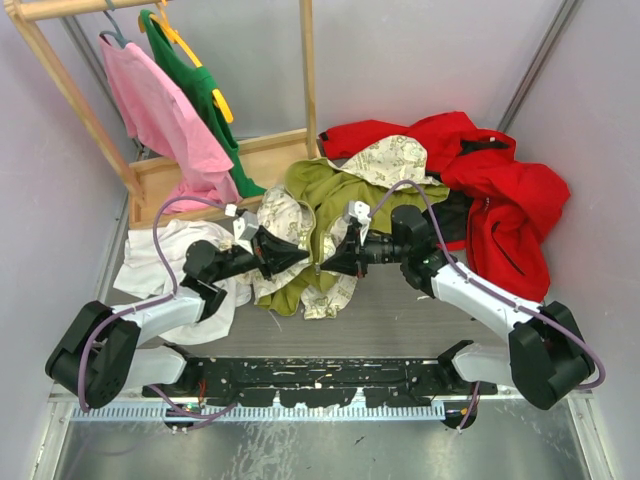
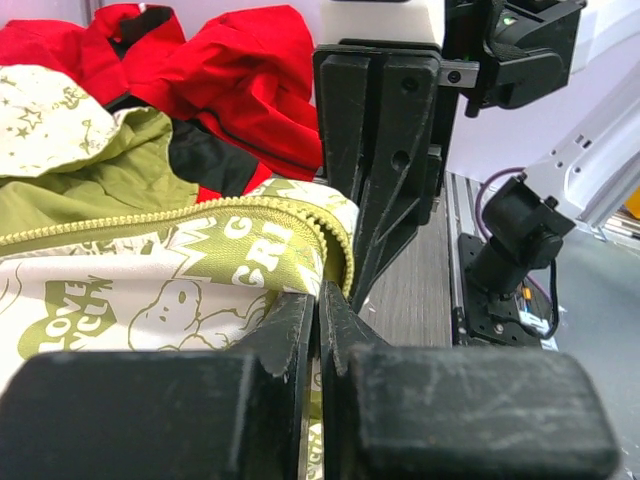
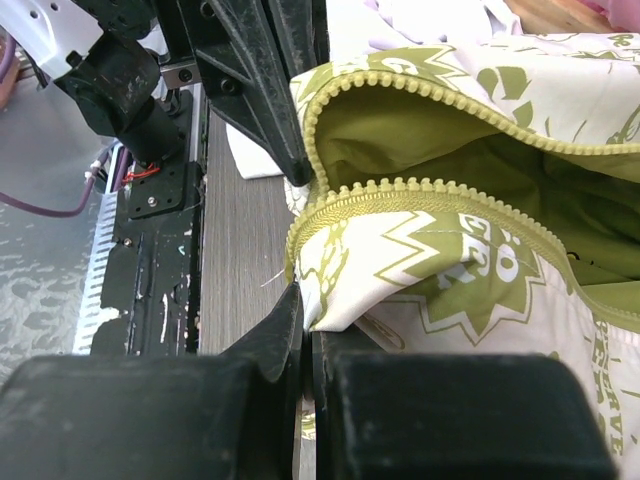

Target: Zip up the jacket

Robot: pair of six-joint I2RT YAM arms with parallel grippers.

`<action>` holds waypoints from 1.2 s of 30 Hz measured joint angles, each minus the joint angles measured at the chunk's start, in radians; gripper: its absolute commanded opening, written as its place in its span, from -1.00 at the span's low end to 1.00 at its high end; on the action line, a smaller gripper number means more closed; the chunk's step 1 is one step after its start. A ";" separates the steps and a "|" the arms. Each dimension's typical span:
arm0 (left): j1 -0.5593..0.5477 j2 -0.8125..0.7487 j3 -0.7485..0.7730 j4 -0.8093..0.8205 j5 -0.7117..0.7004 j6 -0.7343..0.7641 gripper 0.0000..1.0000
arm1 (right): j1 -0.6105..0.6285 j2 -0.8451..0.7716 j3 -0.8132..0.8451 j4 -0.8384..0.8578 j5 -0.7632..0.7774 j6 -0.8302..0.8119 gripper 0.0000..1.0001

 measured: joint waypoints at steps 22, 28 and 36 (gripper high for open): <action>-0.013 0.000 -0.007 0.014 0.036 0.027 -0.92 | 0.000 0.016 -0.056 0.146 -0.004 0.092 -0.99; -0.013 0.003 -0.007 0.019 0.043 0.027 -0.94 | 0.000 0.021 -0.057 0.168 -0.005 0.110 -0.99; -0.013 0.012 -0.008 0.019 0.043 0.034 -0.95 | 0.000 0.020 -0.058 0.175 -0.011 0.116 -0.99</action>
